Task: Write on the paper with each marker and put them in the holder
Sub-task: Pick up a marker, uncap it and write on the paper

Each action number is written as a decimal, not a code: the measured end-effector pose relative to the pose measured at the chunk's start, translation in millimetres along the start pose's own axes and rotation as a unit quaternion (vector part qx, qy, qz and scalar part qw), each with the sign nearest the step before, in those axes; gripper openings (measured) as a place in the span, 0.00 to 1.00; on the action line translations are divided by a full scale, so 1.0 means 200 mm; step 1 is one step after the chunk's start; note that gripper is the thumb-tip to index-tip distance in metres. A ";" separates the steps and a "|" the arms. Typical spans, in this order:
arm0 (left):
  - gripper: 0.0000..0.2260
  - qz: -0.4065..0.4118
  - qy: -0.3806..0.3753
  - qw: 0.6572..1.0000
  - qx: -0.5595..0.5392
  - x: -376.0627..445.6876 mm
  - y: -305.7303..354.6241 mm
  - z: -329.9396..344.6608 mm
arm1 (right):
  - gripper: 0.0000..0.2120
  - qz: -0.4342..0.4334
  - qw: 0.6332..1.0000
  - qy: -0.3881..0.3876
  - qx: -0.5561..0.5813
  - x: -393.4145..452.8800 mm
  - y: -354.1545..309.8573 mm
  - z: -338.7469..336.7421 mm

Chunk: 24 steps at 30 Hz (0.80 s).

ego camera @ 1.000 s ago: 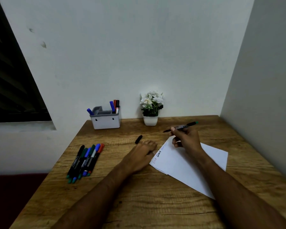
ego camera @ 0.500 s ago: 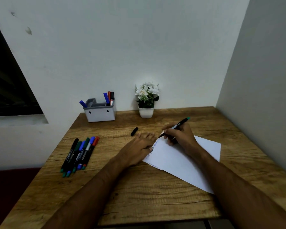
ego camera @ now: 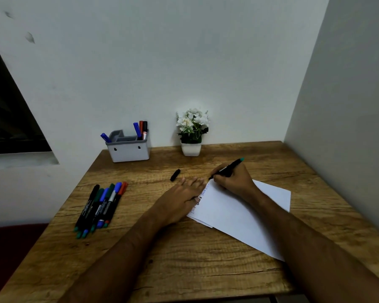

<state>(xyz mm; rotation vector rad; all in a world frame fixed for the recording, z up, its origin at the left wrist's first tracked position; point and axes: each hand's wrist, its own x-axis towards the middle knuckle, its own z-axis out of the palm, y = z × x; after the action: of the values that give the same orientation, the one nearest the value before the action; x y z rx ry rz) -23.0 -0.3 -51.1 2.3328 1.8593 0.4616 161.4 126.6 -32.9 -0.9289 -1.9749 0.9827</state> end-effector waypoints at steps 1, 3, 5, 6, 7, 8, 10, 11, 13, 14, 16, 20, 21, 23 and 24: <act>0.24 0.001 -0.001 1.000 0.001 0.00 0.00 0.00 | 0.06 -0.006 1.000 0.000 -0.010 0.00 0.00 0.00; 0.24 -0.001 -0.001 1.000 0.002 0.01 0.00 0.01 | 0.05 -0.017 0.999 0.001 -0.027 0.00 0.01 0.01; 0.24 0.000 0.000 1.000 0.002 0.01 -0.01 0.01 | 0.05 -0.020 0.999 -0.002 -0.037 0.00 0.02 0.01; 0.24 0.000 0.001 1.000 0.003 0.01 -0.01 0.01 | 0.05 -0.020 0.999 -0.005 -0.040 0.00 0.02 0.01; 0.24 0.000 0.002 1.000 0.002 0.01 -0.01 0.01 | 0.05 -0.018 0.999 -0.006 -0.042 0.00 0.02 0.01; 0.24 0.000 0.002 1.000 0.002 0.01 0.00 0.01 | 0.05 -0.015 0.999 -0.006 -0.041 0.01 0.03 0.01; 0.24 0.001 0.003 1.000 0.000 0.01 0.00 0.01 | 0.05 -0.011 0.999 -0.003 -0.040 0.01 0.03 0.01; 0.24 0.002 0.003 1.000 0.002 0.01 0.00 0.01 | 0.05 -0.013 0.999 -0.003 -0.043 0.01 0.03 0.01; 0.24 0.006 0.003 1.000 0.005 0.01 0.00 0.01 | 0.05 -0.023 0.999 -0.010 -0.048 0.00 0.03 0.01; 0.24 0.007 0.002 1.000 0.006 0.01 0.00 0.01 | 0.05 -0.027 0.998 -0.014 -0.050 0.00 0.03 0.01; 0.24 0.007 -0.001 1.000 0.005 0.01 -0.01 0.01 | 0.05 -0.027 0.998 -0.018 -0.056 0.01 0.03 0.01; 0.24 0.010 0.000 1.000 0.001 0.01 -0.01 0.01 | 0.04 -0.022 0.999 -0.012 -0.049 0.01 0.04 0.01; 0.24 0.010 -0.001 1.000 0.002 0.01 -0.01 0.01 | 0.04 -0.024 0.999 -0.013 -0.047 0.01 0.04 0.01; 0.24 0.011 0.001 1.000 0.005 0.01 -0.01 0.01 | 0.04 -0.026 0.999 -0.010 -0.046 0.01 0.04 0.01; 0.24 0.011 0.002 1.000 0.007 0.01 -0.01 0.01 | 0.04 -0.025 0.999 -0.005 -0.046 0.01 0.04 0.01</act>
<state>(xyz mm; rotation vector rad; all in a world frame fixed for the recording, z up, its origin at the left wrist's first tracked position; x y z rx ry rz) -24.3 3.4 -53.6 2.3644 1.8472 0.4567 160.4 131.1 -39.8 -0.9219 -2.0559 0.8765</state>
